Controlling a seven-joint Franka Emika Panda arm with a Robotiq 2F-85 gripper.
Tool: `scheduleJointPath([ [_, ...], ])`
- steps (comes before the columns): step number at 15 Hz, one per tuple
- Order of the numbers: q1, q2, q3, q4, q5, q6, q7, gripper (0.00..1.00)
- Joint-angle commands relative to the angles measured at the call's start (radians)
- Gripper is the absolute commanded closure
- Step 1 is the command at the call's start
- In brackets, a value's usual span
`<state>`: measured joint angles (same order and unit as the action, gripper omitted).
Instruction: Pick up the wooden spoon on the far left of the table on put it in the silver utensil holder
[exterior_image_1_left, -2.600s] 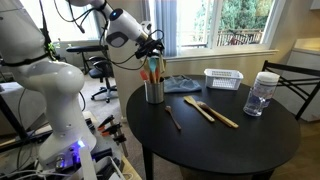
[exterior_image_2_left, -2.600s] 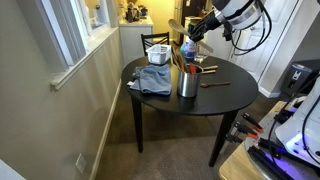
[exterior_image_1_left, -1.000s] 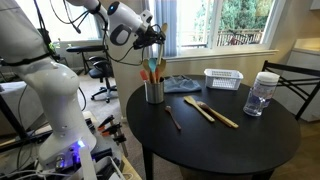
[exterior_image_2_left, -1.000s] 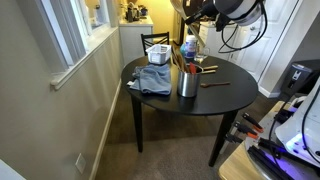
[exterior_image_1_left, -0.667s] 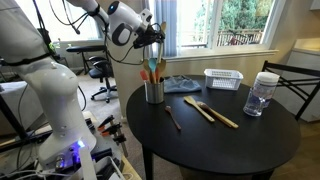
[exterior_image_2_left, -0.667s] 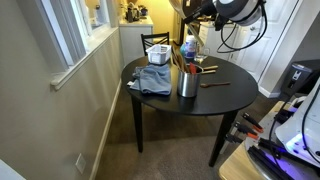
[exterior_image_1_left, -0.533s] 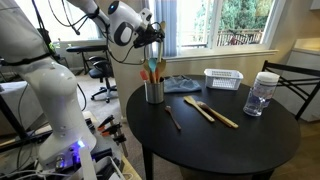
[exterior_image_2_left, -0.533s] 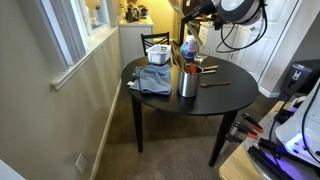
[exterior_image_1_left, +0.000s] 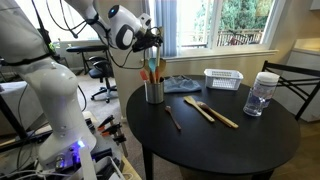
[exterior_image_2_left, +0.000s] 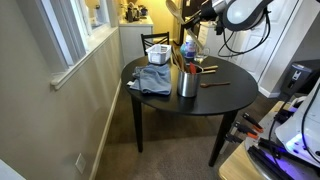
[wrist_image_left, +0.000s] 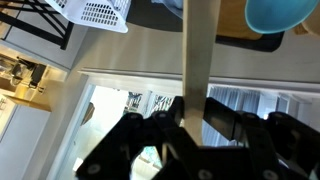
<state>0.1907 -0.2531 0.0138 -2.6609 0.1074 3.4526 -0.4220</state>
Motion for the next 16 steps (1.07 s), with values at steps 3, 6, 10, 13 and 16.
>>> scheduleJointPath([
  [3, 0.122, -0.010, -0.114, -0.052, -0.039, 0.000, 0.052, 0.90],
  [6, 0.192, -0.013, -0.181, -0.068, -0.048, 0.000, 0.054, 0.90],
  [10, 0.211, 0.003, -0.193, -0.055, -0.019, 0.000, 0.012, 0.71],
  [13, 0.209, 0.003, -0.192, -0.055, -0.019, 0.000, 0.012, 0.71],
  [16, 0.209, 0.003, -0.192, -0.055, -0.019, 0.000, 0.012, 0.71],
])
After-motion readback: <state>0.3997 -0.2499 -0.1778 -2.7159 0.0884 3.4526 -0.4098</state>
